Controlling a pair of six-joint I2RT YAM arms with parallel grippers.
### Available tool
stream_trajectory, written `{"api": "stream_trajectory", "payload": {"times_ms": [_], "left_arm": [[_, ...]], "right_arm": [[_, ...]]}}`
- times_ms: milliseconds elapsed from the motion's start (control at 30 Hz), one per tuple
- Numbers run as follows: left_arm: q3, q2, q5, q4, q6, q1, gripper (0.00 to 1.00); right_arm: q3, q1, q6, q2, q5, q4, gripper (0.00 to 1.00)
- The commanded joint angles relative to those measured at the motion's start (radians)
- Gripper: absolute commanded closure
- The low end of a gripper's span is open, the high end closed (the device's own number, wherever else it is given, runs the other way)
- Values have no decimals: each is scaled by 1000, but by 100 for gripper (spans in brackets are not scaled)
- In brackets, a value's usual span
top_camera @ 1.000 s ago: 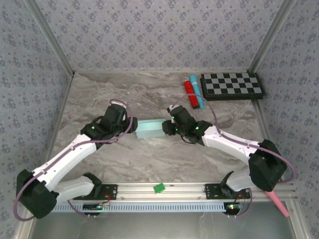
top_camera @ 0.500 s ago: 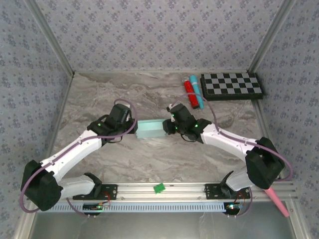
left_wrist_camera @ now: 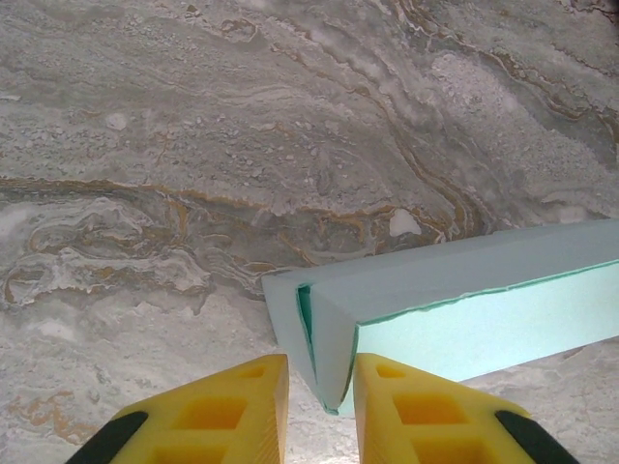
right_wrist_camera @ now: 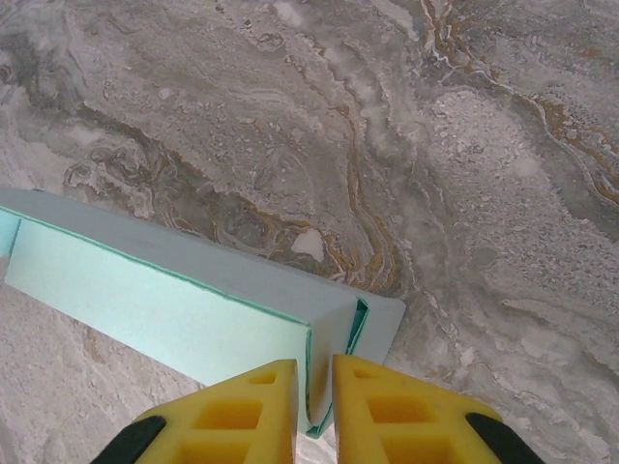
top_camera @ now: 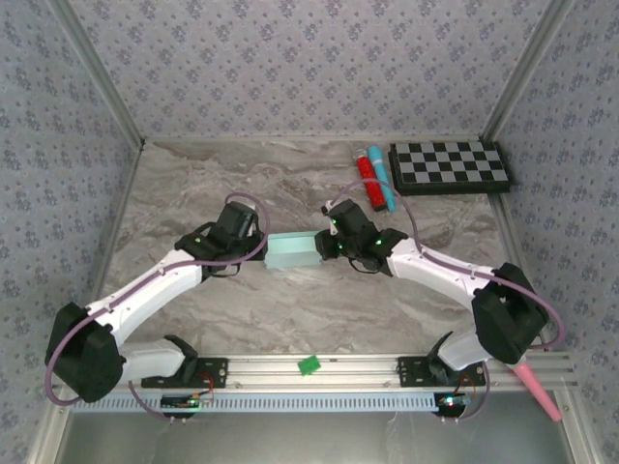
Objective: Fold the paper box
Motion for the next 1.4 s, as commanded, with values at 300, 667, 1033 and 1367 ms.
{"api": "stream_trajectory", "payload": {"times_ms": [300,667,1033,1367], "left_arm": [[-8,33,41,48,-19,9,81],[-10,40,42,50,-22,9,90],[-15,51,47,54,-22,9,94],[-19,58,52,54,-21,10,94]], "right_arm": [[35,-7,-3,17,-20,12,86],[36,-9,1,24,-40,17,94],[35,-10,12,37,-61,23,97],[49,-6,29,64,-73,15,98]]}}
